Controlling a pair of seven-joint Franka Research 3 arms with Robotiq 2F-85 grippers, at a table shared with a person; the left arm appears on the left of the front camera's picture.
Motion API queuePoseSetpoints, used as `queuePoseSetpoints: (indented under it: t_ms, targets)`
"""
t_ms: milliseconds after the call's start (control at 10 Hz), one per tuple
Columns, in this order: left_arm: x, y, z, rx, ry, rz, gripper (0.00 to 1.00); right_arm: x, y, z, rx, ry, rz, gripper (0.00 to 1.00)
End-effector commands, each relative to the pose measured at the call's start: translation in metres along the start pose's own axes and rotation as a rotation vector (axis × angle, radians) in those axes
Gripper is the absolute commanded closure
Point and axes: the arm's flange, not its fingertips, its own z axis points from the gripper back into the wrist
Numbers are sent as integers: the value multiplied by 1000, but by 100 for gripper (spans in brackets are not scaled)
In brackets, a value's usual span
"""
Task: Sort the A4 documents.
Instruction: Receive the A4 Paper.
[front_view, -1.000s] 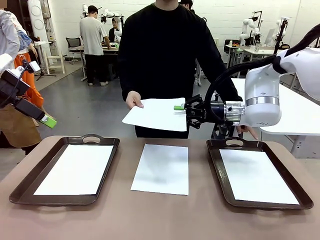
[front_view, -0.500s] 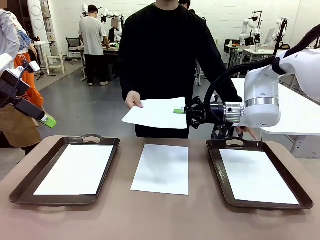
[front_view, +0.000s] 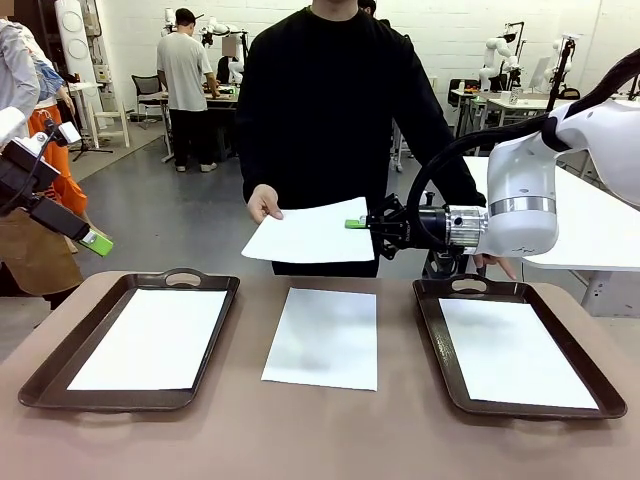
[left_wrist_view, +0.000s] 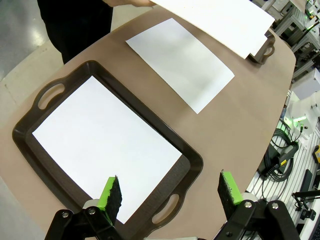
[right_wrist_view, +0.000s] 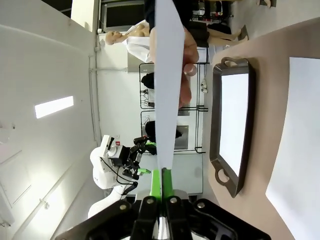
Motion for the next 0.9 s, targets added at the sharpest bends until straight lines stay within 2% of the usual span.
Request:
queuePoseSetpoints:
  t_ms: [0, 800]
  targets:
    - [-1, 1, 1, -4, -3, -7, 0, 2, -2, 1, -10, -24, -5, 100]
    - [-1, 1, 1, -4, -3, -7, 0, 2, -2, 1, -10, -24, -5, 100]
